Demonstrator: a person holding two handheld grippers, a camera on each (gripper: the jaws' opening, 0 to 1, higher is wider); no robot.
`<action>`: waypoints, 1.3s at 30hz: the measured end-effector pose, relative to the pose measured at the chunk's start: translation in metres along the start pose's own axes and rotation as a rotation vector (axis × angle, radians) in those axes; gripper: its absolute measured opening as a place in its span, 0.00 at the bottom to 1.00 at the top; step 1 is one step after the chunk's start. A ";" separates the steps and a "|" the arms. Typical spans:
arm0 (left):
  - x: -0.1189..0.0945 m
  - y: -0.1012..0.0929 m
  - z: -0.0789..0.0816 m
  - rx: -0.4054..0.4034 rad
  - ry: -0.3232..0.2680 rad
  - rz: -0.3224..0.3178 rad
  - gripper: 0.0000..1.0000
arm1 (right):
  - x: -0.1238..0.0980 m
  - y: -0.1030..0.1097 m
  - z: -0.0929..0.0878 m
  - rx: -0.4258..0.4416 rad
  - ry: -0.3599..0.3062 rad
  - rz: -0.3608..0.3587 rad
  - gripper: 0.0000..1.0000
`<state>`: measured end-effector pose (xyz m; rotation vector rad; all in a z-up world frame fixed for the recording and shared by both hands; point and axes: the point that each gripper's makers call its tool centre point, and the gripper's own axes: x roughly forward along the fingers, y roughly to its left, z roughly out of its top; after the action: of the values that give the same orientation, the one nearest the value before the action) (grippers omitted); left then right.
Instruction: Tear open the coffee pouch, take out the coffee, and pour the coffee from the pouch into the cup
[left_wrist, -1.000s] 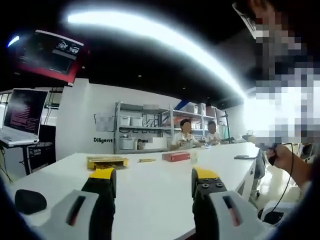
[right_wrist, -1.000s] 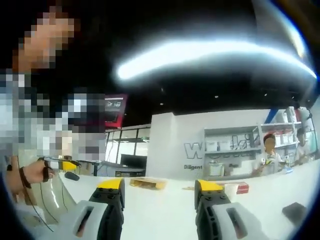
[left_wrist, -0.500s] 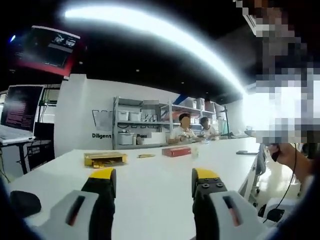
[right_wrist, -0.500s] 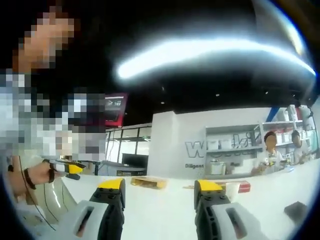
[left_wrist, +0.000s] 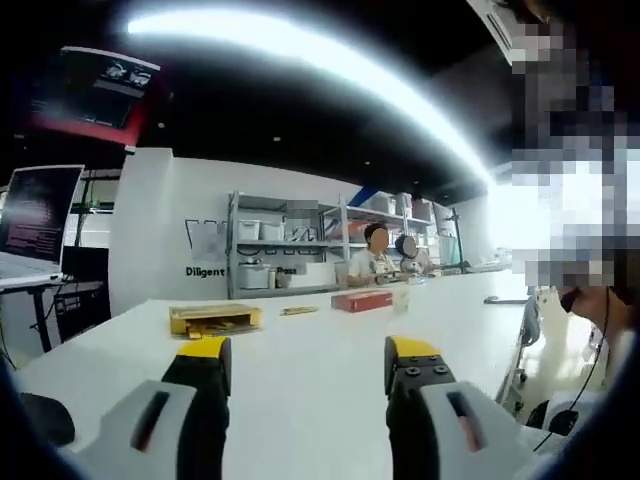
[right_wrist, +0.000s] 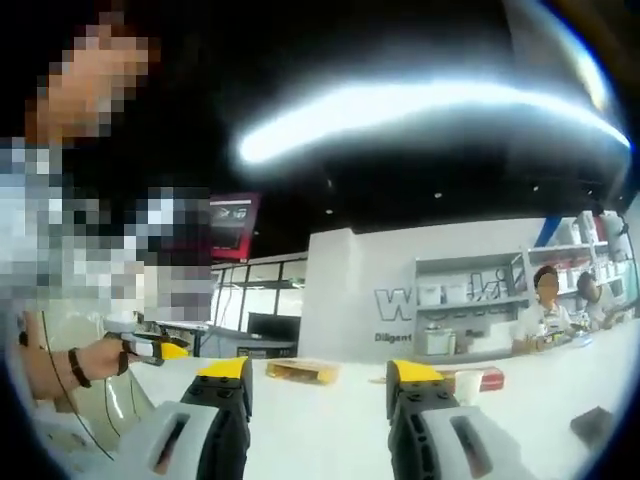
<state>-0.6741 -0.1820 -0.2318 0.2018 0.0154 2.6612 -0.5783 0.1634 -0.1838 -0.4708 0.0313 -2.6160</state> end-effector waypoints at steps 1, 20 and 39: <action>0.003 0.003 -0.001 -0.001 0.003 0.003 0.64 | 0.000 0.000 0.000 -0.001 0.000 0.002 0.54; 0.042 0.045 -0.007 -0.038 0.020 0.022 0.59 | -0.005 -0.002 0.002 -0.011 -0.007 -0.011 0.53; 0.087 0.073 -0.012 0.016 0.106 0.023 0.60 | -0.008 -0.002 0.003 -0.005 -0.018 -0.009 0.53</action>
<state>-0.7853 -0.2076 -0.2281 0.0671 0.0692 2.6924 -0.5712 0.1692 -0.1833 -0.4974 0.0299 -2.6206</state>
